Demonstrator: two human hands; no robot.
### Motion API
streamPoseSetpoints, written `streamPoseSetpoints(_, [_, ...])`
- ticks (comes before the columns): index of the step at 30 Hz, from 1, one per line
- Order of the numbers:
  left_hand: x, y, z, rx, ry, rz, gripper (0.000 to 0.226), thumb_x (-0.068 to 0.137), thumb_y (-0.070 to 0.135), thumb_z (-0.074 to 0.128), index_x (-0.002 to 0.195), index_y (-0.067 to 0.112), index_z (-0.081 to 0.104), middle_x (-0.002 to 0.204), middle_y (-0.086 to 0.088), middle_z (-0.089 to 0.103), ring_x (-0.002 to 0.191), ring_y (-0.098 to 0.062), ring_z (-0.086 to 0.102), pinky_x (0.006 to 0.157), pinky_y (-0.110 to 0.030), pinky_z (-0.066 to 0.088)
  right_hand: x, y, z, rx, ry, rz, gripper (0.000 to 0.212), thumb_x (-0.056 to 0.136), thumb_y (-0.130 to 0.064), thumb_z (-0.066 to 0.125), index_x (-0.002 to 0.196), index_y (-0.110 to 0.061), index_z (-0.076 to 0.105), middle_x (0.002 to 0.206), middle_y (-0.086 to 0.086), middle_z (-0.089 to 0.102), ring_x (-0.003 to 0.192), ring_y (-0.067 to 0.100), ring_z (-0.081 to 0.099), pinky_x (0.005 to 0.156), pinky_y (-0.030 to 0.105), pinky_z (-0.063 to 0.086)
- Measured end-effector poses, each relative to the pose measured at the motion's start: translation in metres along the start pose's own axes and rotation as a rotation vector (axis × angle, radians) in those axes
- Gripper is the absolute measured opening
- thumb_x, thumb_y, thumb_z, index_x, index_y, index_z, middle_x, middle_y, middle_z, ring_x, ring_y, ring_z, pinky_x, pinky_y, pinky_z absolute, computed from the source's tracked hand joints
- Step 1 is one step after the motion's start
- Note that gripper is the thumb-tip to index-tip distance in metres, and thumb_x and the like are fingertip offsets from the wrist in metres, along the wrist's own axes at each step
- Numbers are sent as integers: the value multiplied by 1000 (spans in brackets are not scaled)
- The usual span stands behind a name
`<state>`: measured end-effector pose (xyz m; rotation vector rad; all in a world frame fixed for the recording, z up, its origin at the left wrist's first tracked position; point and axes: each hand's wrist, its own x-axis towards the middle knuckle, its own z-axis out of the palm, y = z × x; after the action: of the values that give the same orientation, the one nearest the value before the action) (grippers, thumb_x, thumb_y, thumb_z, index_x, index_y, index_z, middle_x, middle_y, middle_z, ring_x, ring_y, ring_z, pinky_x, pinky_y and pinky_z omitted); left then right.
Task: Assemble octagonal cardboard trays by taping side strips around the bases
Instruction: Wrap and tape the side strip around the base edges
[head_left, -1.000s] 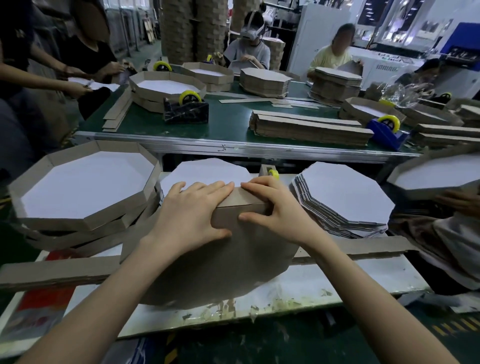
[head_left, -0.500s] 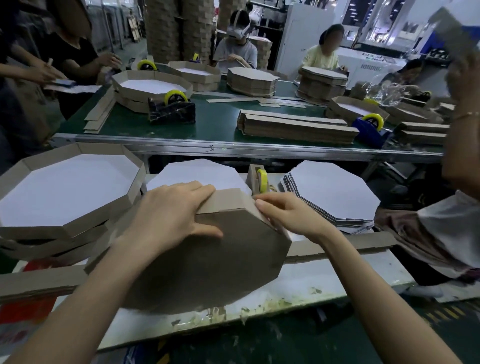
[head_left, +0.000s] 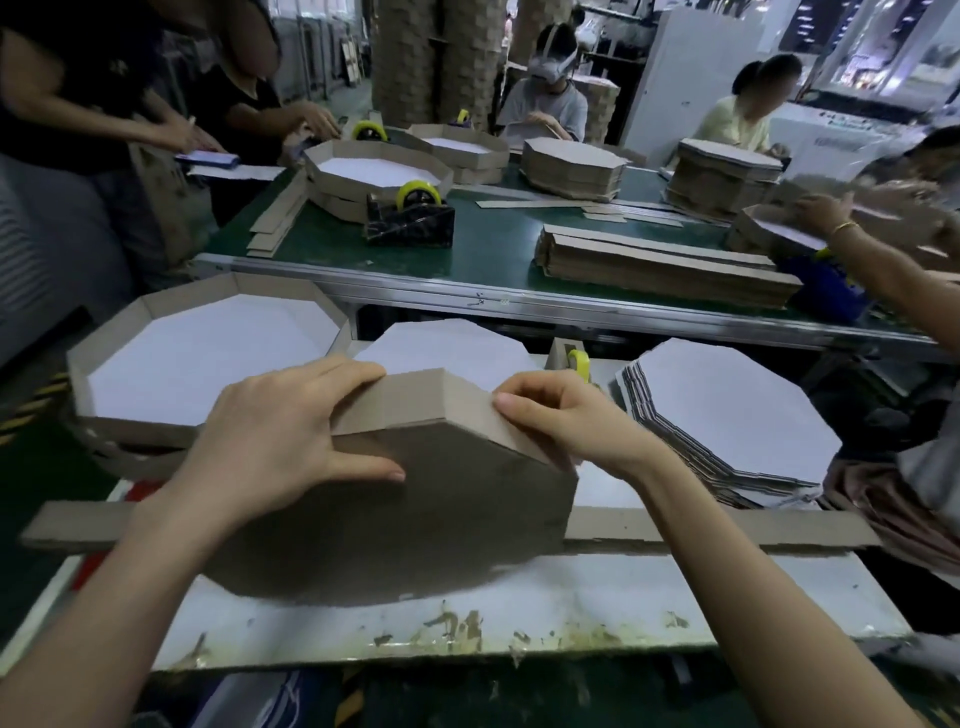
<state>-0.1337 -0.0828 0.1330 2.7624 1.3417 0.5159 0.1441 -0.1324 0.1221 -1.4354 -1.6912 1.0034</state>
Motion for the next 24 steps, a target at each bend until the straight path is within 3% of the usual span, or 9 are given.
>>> streamPoseSetpoints(3, [-3,-2,-2,-39,2,-40,96,52,94,45,127,33,51,117,13,60,95,-15,58,66,-30,42,6,-7,0,43,9,-50,16,99,-29,58,89,-27,70,79,-18,69,70,-6,60,59,6,43])
streamPoseSetpoints(9, [-6,-4,0,-18,-39,-4,95,51,97,37,126,39,49,116,19,59,94,-12,59,64,-28,40,7,-4,-2,-14,-109,21,17,99,-33,57,96,-27,72,94,-11,72,87,3,66,74,14,48])
streamPoseSetpoints(12, [0,-2,5,-34,-79,24,92,50,98,37,123,44,45,116,24,56,94,-11,58,63,-27,40,4,2,3,-48,-157,64,34,95,-45,54,99,-16,72,92,-7,71,84,6,64,76,20,47])
streamPoseSetpoints(14, [6,2,8,-63,-98,44,86,51,99,36,120,46,42,114,26,54,92,-8,56,65,-26,42,3,5,7,-30,-135,73,40,94,-51,52,93,-16,72,83,-8,67,77,5,59,72,22,43])
streamPoseSetpoints(18, [16,12,15,-92,-78,67,77,56,101,25,108,46,40,101,24,53,77,-4,46,58,-15,30,6,10,13,-4,-53,-12,31,97,-43,54,84,-17,67,76,-4,61,72,8,52,64,21,39])
streamPoseSetpoints(24, [27,14,19,-34,-137,65,77,55,98,26,109,45,41,97,27,46,77,-4,42,57,-18,28,7,22,17,61,11,-25,25,99,-35,54,81,-21,62,76,-1,58,70,8,50,62,18,39])
